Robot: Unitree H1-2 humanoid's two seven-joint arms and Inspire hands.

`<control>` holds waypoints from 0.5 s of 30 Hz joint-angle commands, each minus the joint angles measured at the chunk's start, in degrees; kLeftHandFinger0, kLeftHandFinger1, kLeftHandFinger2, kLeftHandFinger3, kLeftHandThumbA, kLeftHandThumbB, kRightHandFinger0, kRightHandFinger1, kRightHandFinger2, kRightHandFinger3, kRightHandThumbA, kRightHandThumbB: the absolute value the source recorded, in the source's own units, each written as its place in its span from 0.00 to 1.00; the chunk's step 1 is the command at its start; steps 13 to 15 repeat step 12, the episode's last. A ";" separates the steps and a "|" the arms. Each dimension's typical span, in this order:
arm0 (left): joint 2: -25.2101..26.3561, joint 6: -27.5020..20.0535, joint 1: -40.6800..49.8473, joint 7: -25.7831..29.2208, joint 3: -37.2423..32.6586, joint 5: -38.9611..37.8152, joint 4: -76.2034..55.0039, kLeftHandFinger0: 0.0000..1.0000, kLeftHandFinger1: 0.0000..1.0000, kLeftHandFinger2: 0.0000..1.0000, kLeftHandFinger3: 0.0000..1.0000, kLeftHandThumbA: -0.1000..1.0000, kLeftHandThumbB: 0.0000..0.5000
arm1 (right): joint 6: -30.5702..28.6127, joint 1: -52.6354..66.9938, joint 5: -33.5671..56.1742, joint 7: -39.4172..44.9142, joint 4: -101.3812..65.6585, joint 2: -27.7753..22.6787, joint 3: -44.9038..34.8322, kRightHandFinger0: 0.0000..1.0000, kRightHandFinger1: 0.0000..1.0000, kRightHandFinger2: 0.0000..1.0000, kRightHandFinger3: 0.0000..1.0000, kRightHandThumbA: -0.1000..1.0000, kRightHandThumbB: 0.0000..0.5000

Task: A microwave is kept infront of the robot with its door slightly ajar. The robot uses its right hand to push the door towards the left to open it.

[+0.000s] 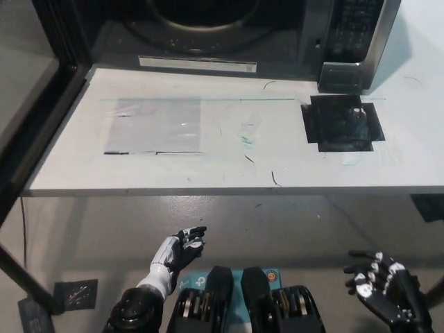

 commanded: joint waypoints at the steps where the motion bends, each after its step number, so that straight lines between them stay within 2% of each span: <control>1: 0.02 -1.46 -1.79 -0.35 0.17 -0.20 -0.58 0.92 0.88 0.88 0.73 0.30 0.65 | -8.66 -0.27 -0.19 -3.63 1.97 2.18 -2.03 0.33 0.36 0.46 0.61 0.30 0.42; 4: 0.00 -1.62 -1.58 -0.33 0.19 -0.22 -0.66 0.95 0.91 0.91 0.77 0.30 0.63 | -10.29 -0.59 -1.22 -5.31 5.13 3.39 -2.80 0.32 0.36 0.45 0.62 0.30 0.41; 7: 0.00 -1.87 -1.54 -0.32 0.21 -0.21 -0.68 0.93 0.89 0.89 0.76 0.30 0.63 | -12.63 -0.90 -3.56 -6.58 7.43 3.76 -2.27 0.32 0.36 0.44 0.61 0.29 0.41; 8: 0.27 -2.47 -2.14 -0.37 0.20 -0.12 -0.11 0.89 0.85 0.87 0.74 0.31 0.61 | -14.15 -1.79 -5.66 -7.60 8.84 3.56 -1.66 0.32 0.35 0.43 0.61 0.31 0.43; 10: 0.39 -2.59 -2.03 0.11 -0.16 0.51 -0.32 0.87 0.84 0.86 0.76 0.32 0.62 | -15.52 -2.08 -5.95 -8.15 9.98 3.81 -1.64 0.31 0.34 0.43 0.61 0.29 0.43; 15: 0.43 -2.70 -2.12 -0.21 -0.12 0.31 -0.09 0.87 0.84 0.87 0.78 0.33 0.62 | -16.31 -2.21 -6.36 -8.60 10.61 3.77 -1.64 0.31 0.34 0.43 0.61 0.29 0.44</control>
